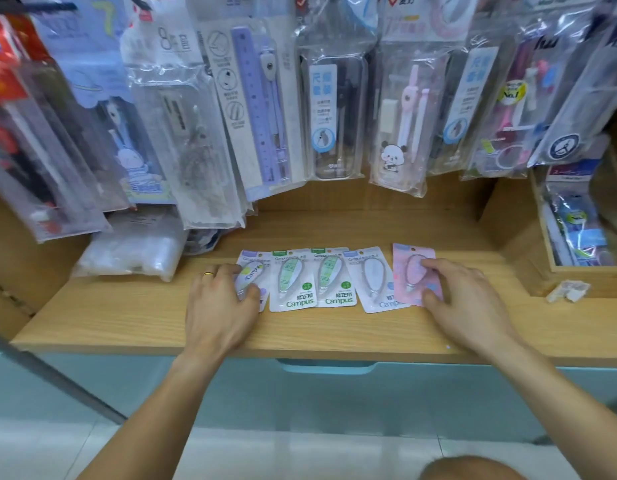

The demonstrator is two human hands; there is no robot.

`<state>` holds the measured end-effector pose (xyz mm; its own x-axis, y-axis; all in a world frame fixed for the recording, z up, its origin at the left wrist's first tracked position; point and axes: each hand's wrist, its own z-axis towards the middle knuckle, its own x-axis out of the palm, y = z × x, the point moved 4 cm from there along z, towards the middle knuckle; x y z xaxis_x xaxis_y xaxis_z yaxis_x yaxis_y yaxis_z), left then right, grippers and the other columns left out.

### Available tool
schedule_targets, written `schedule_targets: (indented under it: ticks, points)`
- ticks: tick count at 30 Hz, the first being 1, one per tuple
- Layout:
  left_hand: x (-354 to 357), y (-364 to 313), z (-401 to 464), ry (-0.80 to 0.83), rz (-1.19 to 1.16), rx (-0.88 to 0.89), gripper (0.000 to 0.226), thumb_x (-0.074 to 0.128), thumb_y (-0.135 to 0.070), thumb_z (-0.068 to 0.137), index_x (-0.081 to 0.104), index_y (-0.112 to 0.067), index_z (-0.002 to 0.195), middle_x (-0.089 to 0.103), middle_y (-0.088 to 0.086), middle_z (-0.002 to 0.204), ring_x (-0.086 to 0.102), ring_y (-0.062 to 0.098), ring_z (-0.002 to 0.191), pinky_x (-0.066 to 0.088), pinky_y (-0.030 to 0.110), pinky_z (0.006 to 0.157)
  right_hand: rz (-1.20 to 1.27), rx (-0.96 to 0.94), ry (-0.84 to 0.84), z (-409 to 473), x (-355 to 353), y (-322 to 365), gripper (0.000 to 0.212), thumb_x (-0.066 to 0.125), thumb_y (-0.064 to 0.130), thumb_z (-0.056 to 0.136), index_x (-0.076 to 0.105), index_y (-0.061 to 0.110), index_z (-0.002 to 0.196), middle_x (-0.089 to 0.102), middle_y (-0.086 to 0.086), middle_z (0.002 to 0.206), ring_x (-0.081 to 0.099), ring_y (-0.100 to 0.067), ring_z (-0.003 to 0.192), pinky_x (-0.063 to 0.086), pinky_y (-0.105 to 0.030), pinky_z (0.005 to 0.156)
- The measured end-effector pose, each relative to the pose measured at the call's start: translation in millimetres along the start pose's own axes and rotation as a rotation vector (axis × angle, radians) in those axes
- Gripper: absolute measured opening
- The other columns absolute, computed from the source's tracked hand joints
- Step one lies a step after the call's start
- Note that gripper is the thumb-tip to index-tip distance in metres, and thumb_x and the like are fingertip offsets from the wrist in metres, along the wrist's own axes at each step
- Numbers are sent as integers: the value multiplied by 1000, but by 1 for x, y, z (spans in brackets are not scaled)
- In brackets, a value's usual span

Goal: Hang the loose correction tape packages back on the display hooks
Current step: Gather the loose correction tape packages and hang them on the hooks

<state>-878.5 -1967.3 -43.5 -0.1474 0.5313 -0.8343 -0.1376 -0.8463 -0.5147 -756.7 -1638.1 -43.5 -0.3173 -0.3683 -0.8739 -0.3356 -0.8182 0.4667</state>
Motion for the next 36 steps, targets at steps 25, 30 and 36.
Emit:
schedule_targets:
  ticks: [25,30,36]
  points:
    - [-18,5,-4,-93,-158,-157,42,83,-37,85,73,-8,114,75,15,118,65,38,114,48,40,94,194,431,77,13,-16,7,46,88,40,70,66,7,92,70,-7,100,63,-29,93,45,-35,66]
    - [-24,2,-7,-93,-432,-279,37,85,-42,82,71,-19,106,76,4,107,68,25,106,54,40,95,586,487,24,8,-16,6,37,90,35,71,74,13,96,73,-4,98,64,-17,83,43,-31,63]
    - [-20,-41,-28,-59,-601,-177,44,96,-38,71,62,-25,96,68,-18,96,69,8,91,57,35,83,961,342,154,-15,-15,68,33,90,25,74,75,15,102,79,1,92,71,-8,79,45,-21,68]
